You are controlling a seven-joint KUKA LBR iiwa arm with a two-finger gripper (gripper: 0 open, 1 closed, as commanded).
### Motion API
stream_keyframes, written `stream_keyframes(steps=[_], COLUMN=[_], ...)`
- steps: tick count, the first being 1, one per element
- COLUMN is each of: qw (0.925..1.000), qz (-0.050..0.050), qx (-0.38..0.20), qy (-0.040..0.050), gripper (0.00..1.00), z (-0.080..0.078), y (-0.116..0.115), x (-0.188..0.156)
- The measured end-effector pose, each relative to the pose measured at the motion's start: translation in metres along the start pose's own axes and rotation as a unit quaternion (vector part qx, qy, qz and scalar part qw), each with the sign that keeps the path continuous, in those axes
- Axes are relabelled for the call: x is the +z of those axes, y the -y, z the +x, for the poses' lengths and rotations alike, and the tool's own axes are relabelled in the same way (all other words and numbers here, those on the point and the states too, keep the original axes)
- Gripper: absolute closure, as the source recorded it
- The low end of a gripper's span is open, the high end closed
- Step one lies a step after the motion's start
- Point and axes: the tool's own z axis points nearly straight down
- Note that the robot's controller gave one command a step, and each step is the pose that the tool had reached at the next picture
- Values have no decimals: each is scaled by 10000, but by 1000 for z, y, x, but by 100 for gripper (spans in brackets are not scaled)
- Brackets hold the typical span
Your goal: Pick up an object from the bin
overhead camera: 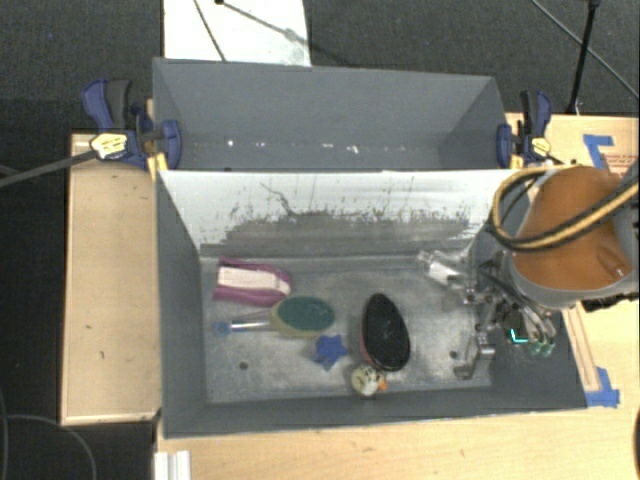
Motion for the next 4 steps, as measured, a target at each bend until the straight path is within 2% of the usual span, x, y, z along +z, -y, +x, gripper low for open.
stream_keyframes(steps=[1,2,3,4], qw=[9994,9970,9927,9950], qz=[-15,-5,0,5], qx=[-340,769,1205,998], qy=[15,26,41,39], gripper=[0,0,0,0], z=[-24,-21,-20,-34], y=[-68,-112,-135,-131], x=[68,64,60,64])
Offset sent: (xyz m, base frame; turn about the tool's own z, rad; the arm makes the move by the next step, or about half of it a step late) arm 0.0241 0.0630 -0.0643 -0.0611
